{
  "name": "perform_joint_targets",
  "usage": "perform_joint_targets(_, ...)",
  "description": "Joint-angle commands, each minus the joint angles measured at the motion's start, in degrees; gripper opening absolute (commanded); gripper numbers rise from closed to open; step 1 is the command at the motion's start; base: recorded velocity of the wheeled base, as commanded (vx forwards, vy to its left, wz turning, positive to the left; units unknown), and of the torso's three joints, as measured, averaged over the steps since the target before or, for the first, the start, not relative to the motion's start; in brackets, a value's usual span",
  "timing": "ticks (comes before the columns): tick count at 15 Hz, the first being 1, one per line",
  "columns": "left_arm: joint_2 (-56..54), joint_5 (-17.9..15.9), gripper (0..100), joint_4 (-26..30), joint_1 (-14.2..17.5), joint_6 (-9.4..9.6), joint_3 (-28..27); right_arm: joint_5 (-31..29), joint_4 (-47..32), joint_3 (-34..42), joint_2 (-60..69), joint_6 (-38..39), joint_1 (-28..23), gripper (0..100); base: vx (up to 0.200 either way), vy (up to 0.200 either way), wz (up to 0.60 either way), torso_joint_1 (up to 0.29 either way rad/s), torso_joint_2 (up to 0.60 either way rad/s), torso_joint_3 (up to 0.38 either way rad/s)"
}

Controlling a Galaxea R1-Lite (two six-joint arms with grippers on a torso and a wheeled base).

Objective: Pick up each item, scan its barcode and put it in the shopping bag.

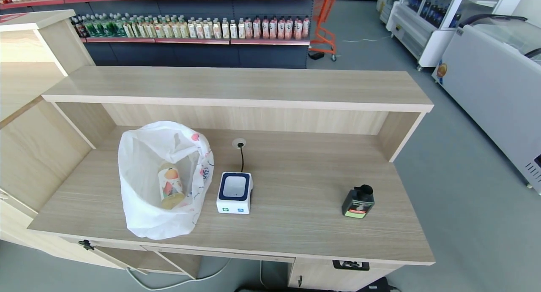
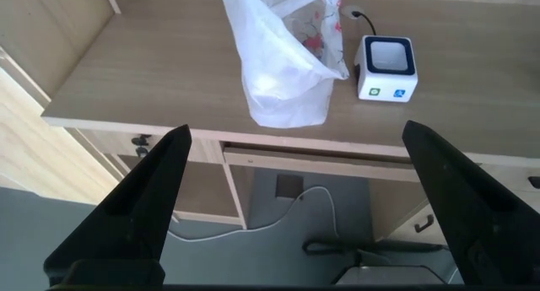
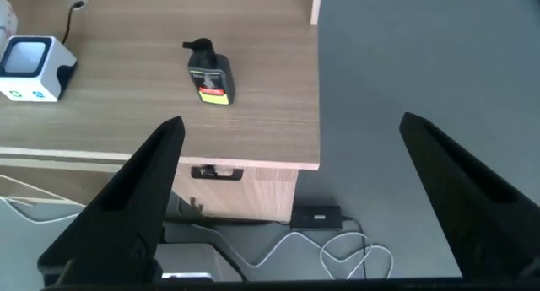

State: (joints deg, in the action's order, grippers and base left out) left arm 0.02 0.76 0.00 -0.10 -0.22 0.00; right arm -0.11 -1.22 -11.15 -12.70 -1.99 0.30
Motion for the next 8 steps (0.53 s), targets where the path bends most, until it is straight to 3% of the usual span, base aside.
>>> perform_joint_targets(1, 0.0, 0.0, 100, 0.0, 0.0, -0.04, 0.0, -3.1, -2.1, -31.7, -57.2, -6.5, -4.6, 100, 0.0, 0.0, 0.0, 0.0, 0.0, 0.0)
perform_joint_targets(2, 0.0, 0.0, 100, 0.0, 0.0, -0.04, 0.0, -3.2, -2.0, -32.7, -61.3, -10.8, -4.3, 100, 0.0, 0.0, 0.0, 0.0, 0.0, 0.0)
perform_joint_targets(3, 0.0, 0.0, 100, 0.0, 0.0, -0.04, 0.0, -2.8, -2.0, -33.1, -67.3, -21.5, -3.7, 100, 0.0, 0.0, 0.0, 0.0, 0.0, 0.0)
perform_joint_targets(8, 0.0, -0.1, 100, 0.0, 0.0, 0.04, 0.0, 1.1, 2.7, -32.8, -81.8, -37.6, -1.7, 100, 0.0, 0.0, 0.0, 0.0, 0.0, 0.0)
